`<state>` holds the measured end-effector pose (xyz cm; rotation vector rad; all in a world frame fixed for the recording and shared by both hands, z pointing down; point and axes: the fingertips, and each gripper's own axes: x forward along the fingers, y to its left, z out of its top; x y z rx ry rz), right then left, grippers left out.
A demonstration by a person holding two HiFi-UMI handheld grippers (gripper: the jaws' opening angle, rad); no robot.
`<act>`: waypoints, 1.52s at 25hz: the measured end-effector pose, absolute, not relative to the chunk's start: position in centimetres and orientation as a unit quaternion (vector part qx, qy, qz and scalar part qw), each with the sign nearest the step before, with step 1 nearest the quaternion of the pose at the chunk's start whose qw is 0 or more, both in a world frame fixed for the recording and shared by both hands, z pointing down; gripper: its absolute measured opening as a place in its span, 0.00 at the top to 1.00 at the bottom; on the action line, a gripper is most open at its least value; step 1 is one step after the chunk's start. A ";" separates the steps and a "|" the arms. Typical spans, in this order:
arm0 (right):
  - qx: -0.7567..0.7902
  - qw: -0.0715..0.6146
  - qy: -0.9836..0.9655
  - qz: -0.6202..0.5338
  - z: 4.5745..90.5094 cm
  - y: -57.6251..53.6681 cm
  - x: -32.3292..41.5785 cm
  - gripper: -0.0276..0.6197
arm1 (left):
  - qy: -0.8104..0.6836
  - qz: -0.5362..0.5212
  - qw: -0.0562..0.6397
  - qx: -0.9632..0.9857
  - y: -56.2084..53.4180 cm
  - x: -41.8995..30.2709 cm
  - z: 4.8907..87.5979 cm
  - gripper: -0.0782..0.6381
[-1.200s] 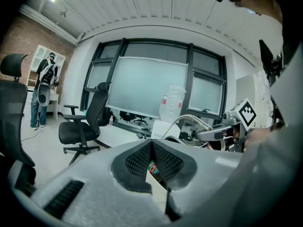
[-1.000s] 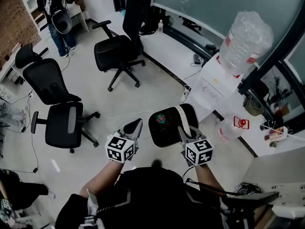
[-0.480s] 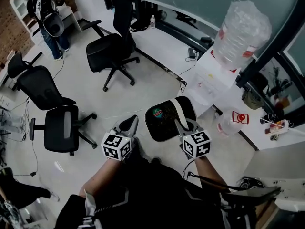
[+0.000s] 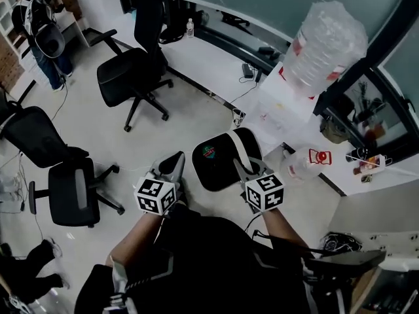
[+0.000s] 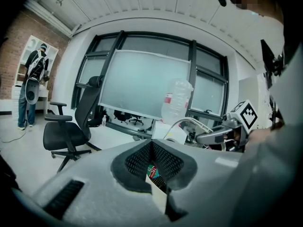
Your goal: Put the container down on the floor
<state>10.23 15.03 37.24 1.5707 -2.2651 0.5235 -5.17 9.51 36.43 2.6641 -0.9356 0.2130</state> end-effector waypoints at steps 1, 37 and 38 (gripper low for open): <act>0.555 0.169 -0.793 0.185 37.3 14.3 10.2 0.95 | -0.324 0.073 0.156 0.930 8.6 -5.2 36.5 0.88; 0.592 0.196 -0.753 0.211 40.6 -12.6 8.4 0.95 | -0.285 0.088 0.185 0.937 -18.8 -8.0 40.5 0.88; 0.589 0.198 -0.755 0.211 40.7 -13.3 8.5 0.95 | -0.283 0.090 0.186 0.936 -19.3 -7.6 40.6 0.88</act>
